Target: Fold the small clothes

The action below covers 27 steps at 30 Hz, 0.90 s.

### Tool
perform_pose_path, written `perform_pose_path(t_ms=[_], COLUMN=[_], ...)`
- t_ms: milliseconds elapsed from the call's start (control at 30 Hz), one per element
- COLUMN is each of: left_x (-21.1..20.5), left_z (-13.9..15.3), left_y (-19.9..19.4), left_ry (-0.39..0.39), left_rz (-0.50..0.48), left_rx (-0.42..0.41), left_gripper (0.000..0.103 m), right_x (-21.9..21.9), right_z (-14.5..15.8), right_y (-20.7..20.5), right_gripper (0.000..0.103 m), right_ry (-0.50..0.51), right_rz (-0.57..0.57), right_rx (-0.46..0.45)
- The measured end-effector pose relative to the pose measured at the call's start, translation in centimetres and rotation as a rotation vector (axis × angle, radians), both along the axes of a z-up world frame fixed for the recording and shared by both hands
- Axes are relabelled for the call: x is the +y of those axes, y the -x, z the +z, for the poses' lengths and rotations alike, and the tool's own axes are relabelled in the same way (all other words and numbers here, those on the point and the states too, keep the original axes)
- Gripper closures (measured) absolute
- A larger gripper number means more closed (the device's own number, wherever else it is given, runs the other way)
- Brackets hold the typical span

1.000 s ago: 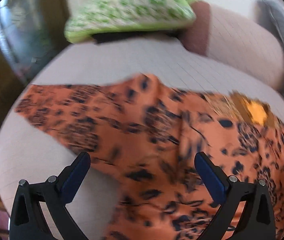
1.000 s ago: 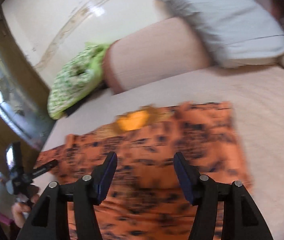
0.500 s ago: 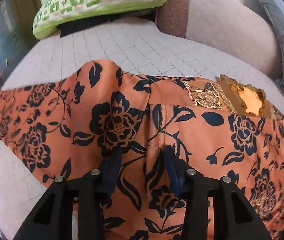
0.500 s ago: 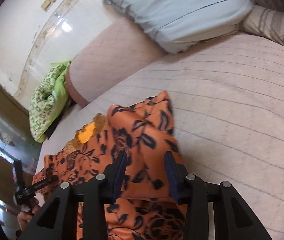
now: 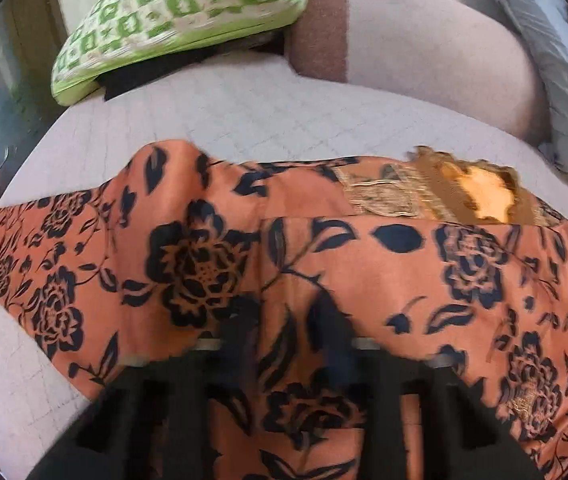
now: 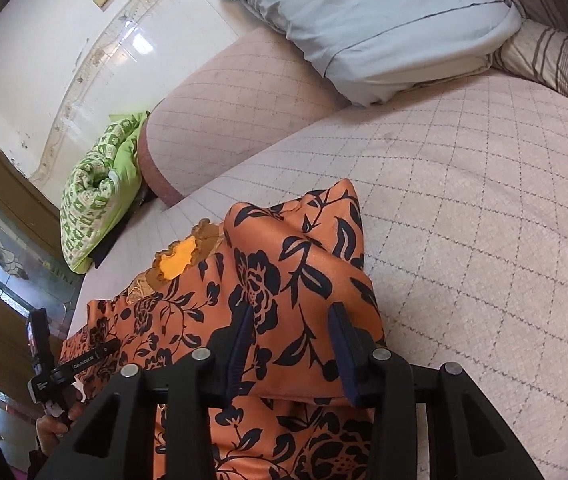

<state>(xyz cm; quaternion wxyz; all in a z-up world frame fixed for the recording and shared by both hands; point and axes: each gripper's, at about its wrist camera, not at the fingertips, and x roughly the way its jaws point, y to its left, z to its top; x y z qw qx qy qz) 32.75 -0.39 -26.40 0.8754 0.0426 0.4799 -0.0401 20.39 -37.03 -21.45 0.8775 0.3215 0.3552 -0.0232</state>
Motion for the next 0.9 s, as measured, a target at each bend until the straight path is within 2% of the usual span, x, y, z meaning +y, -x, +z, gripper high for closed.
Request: perform_pose_path(t_ms=[67, 100, 133, 233, 300, 400, 433, 500, 600, 667, 800, 833, 867, 900], left_x=[-0.3, -0.2, 0.0, -0.1, 0.3, 1.8, 2.0, 2.0, 2.9, 2.6, 2.9, 2.6, 2.6, 2.8], left_z=[0.6, 0.8, 1.2, 2.3, 3.0, 3.5, 3.6, 3.6, 4.3, 4.1, 2.4, 1.8, 1.2, 1.0], left_y=[0.6, 0.7, 0.9, 1.8, 2.0, 2.1, 2.2, 2.4, 2.9, 2.9, 1.6, 1.3, 1.1, 0.9], left_ry=[-0.001, 0.027, 0.074, 0.113, 0.086, 0.102, 0.091, 0.009, 0.033, -0.027, -0.053, -0.064, -0.068, -0.056], left_rz=[-0.010, -0.025, -0.035, -0.040, -0.010, 0.047, 0.058, 0.086, 0.071, 0.081, 0.082, 0.074, 0.078, 0.082], left_rx=[-0.039, -0.039, -0.036, -0.075, -0.111, -0.115, -0.118, -0.152, -0.153, -0.164, -0.098, -0.075, -0.043, -0.022], left_gripper=[0.090, 0.096, 0.096, 0.096, 0.096, 0.096, 0.096, 0.096, 0.096, 0.096, 0.096, 0.093, 0.092, 0.091], right_x=[-0.1, -0.2, -0.3, -0.7, -1.0, -1.1, -1.1, -1.2, -1.2, -1.0, 0.0, 0.3, 0.6, 1.0], right_z=[0.1, 0.0, 0.0, -0.1, 0.0, 0.2, 0.3, 0.5, 0.8, 1.0, 1.1, 0.8, 0.1, -1.5], right_y=[0.1, 0.1, 0.1, 0.2, 0.3, 0.4, 0.4, 0.5, 0.6, 0.6, 0.4, 0.2, -0.4, -1.6], right_gripper=[0.062, 0.062, 0.062, 0.062, 0.062, 0.062, 0.062, 0.062, 0.062, 0.062, 0.062, 0.062, 0.062, 0.062], right_ry=[0.016, 0.022, 0.025, 0.024, 0.022, 0.030, 0.032, 0.032, 0.041, 0.042, 0.030, 0.022, 0.010, -0.015], right_rz=[-0.016, -0.026, -0.034, -0.062, -0.080, -0.091, -0.092, -0.091, -0.093, -0.084, -0.033, -0.016, 0.011, 0.060], right_rx=[-0.003, -0.002, 0.000, 0.003, 0.000, -0.007, -0.010, -0.022, -0.039, -0.056, -0.093, -0.091, -0.062, 0.037])
